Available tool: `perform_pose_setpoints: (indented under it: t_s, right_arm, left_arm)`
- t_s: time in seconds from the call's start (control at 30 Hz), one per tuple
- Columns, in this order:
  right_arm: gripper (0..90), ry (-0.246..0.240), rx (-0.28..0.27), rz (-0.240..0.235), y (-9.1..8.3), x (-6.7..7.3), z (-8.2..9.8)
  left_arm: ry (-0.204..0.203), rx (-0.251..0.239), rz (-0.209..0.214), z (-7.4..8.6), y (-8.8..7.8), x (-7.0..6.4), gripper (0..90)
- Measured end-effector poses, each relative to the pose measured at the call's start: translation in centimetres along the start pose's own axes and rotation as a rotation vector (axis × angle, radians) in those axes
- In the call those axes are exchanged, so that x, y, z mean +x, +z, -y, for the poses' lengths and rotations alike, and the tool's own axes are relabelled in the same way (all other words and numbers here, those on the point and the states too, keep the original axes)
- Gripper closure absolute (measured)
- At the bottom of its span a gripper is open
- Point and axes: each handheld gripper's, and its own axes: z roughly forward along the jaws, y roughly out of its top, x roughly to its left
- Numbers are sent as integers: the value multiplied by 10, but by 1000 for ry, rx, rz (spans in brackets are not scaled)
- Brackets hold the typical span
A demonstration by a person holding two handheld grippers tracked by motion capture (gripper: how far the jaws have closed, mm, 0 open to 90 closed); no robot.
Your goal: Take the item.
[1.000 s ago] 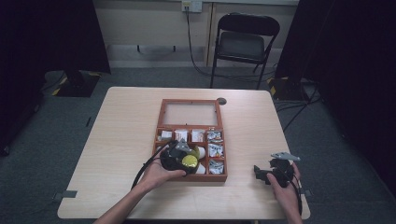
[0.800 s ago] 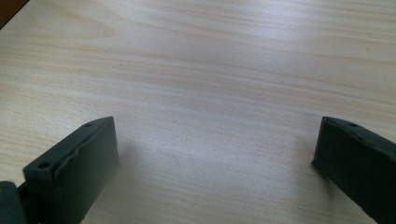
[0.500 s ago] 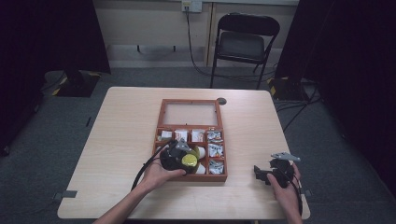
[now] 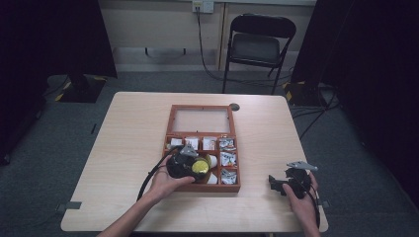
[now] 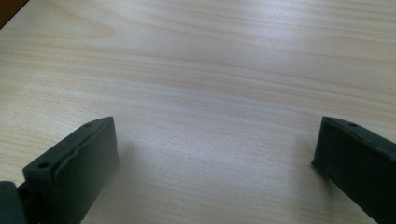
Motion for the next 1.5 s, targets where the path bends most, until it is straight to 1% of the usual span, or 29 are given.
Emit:
perform_pose_setpoints:
  t_s: [0.1,0.2,0.43,0.67,0.97,1.17,1.33,1.5]
  right_arm:
    - [0,0,0,0,0,0,0]
    - [0,0,0,0,0,0,0]
    - [0,0,0,0,0,0,0]
    - [0,1,1,0,0,0,0]
    - [0,0,0,0,0,0,0]
    - [0,1,0,0,0,0,0]
    - [0,1,0,0,0,0,0]
    - [0,1,1,0,0,0,0]
  left_arm:
    - [1,-19,0,0,-1,0,381]
    - [2,-22,0,0,-4,1,381]
    - [-5,-48,2,0,-8,2,381]
    - [-4,-70,8,-4,-19,5,381]
    - [-3,-104,15,-8,-28,4,381]
    - [0,-111,15,-9,-32,2,381]
    - [21,-122,11,-11,-37,-3,381]
    - [17,-129,8,-10,-40,-1,381]
